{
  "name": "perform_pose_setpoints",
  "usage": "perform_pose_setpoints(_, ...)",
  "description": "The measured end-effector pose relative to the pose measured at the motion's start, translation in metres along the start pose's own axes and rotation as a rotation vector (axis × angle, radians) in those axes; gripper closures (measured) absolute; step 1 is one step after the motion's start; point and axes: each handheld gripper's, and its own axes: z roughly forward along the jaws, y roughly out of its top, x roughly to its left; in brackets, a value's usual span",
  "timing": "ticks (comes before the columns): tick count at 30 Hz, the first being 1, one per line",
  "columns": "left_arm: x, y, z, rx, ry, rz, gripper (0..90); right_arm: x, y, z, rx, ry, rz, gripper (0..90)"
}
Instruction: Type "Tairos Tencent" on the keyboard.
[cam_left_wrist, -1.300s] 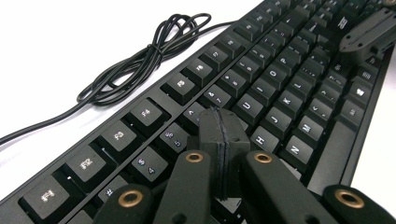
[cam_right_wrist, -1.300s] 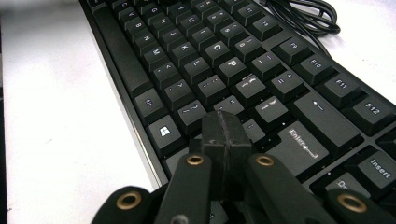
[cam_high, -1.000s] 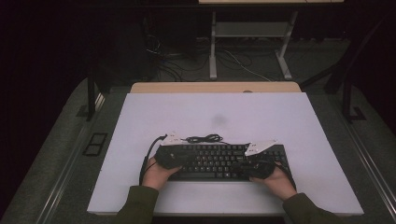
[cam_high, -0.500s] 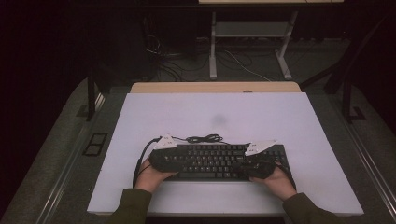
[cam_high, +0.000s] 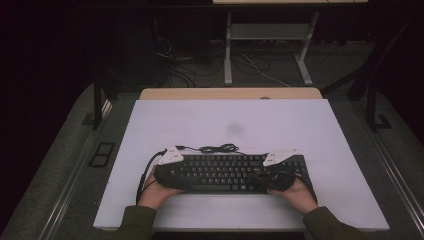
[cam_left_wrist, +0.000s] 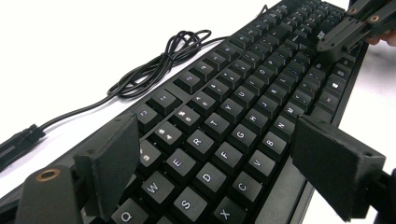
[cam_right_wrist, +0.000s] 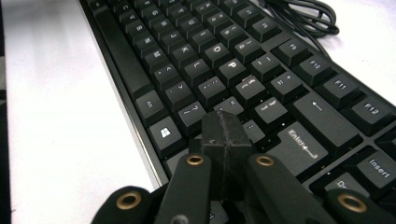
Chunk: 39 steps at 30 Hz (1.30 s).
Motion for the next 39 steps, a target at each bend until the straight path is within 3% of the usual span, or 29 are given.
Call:
perform_pose_setpoints(8,0.001,-0.001,-0.005,-0.023,-0.002,-0.01,14.6,0.0,0.002,-0.003,-0.044,0.026,0.019,85.6)
perform_pose_setpoints(23,-0.001,-0.003,-0.012,-0.034,-0.014,0.001,14.4,-0.006,0.017,0.003,-0.15,0.068,0.07,45.8)
perform_pose_setpoints(29,-0.001,-0.002,-0.012,-0.036,-0.016,-0.003,14.4,-0.008,0.023,0.007,-0.18,0.064,0.07,39.3)
perform_pose_setpoints(39,0.0,-0.005,-0.017,-0.037,-0.003,0.001,14.4,-0.01,0.032,0.013,-0.207,0.065,0.07,35.9)
